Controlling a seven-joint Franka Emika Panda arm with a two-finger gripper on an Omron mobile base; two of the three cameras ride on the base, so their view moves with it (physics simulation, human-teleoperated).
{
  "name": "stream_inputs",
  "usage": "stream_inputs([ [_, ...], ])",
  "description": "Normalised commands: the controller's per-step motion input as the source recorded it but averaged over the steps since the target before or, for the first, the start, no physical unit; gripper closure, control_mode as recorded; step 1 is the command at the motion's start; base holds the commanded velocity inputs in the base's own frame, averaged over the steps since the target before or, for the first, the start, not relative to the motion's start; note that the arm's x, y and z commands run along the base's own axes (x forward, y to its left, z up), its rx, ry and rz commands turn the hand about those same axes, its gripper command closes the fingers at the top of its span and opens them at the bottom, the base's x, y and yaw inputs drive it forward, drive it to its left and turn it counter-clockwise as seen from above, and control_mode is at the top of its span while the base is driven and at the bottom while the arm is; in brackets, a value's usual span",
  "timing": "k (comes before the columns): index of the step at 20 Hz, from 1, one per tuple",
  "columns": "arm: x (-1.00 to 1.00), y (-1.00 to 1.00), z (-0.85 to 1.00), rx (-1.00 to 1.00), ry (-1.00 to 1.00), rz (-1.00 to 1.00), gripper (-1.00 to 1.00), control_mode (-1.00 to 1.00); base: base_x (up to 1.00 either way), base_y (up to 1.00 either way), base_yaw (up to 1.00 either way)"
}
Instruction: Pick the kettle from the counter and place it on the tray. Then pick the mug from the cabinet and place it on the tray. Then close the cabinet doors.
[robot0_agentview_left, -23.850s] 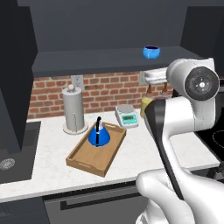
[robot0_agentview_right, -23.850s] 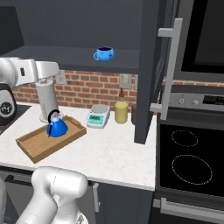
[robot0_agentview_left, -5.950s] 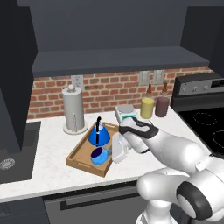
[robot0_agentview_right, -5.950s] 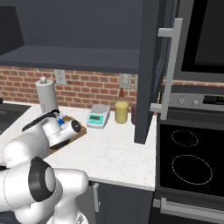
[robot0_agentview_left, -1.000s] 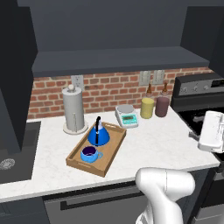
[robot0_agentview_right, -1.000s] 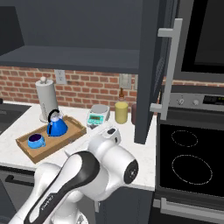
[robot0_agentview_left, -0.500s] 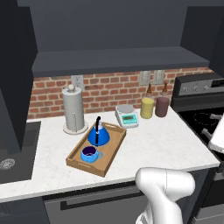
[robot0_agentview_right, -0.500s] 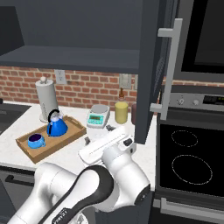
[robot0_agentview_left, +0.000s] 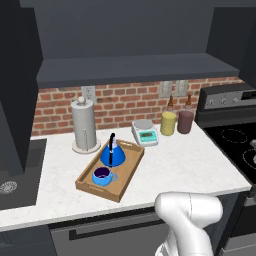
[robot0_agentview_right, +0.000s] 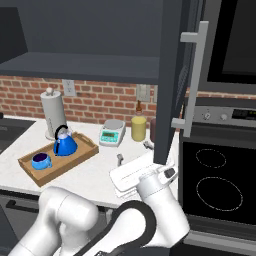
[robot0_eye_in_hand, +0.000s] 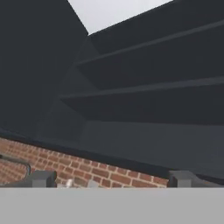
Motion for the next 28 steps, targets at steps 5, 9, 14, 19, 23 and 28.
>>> stream_inputs([
  [5,0.00,-0.51,0.29,0.08,-0.07,-0.08,-1.00,-1.00,0.00,0.00,0.00],
  [9,0.00,-0.50,0.21,0.08,0.00,-0.08,-1.00,-1.00,0.00,0.00,0.00],
  [14,0.00,-0.40,0.00,0.05,0.00,-0.07,-1.00,-1.00,0.00,0.00,0.00],
  [19,-0.02,-0.23,0.24,0.02,-0.04,-0.04,-1.00,-1.00,0.00,0.00,0.00],
  [23,0.00,0.01,0.54,0.00,-0.05,-0.03,-1.00,-1.00,0.00,0.00,0.00],
  [28,-0.02,0.03,0.74,-0.04,0.00,-0.02,-1.00,-1.00,0.00,0.00,0.00],
])
